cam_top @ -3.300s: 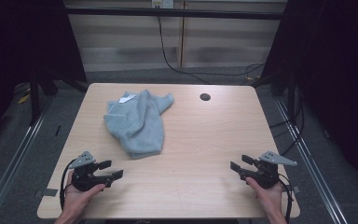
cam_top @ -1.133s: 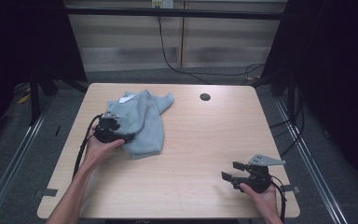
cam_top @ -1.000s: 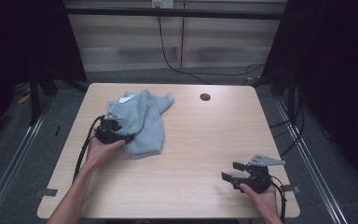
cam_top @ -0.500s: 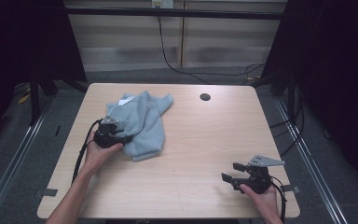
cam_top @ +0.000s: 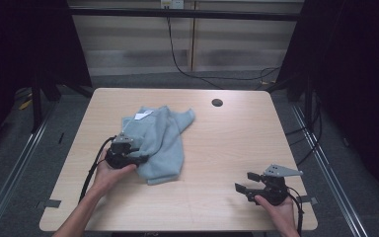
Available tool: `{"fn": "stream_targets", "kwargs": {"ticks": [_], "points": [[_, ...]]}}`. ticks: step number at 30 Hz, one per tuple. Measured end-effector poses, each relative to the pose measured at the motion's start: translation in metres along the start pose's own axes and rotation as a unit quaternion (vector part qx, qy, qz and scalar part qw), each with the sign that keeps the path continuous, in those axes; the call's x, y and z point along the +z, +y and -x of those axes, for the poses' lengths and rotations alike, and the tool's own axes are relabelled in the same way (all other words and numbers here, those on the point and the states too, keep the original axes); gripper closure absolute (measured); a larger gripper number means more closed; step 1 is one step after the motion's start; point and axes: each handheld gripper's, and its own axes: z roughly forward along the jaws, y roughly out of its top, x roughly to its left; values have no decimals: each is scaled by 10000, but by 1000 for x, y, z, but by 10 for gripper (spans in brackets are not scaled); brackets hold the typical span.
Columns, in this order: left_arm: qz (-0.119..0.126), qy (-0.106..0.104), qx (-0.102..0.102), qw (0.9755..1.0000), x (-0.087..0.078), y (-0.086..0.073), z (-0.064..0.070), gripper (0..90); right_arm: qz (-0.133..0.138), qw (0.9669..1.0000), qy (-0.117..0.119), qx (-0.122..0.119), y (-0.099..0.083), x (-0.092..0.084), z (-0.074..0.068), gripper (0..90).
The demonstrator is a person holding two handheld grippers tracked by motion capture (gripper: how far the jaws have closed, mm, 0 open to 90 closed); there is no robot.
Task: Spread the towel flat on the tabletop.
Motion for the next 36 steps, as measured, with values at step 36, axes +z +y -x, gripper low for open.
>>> {"fn": "stream_targets", "kwargs": {"ticks": [36], "points": [[842, -1164, 374, 9889, -43, 14, 70, 443, 77, 9976, 404, -552, 58, 37, -28, 275]]}}
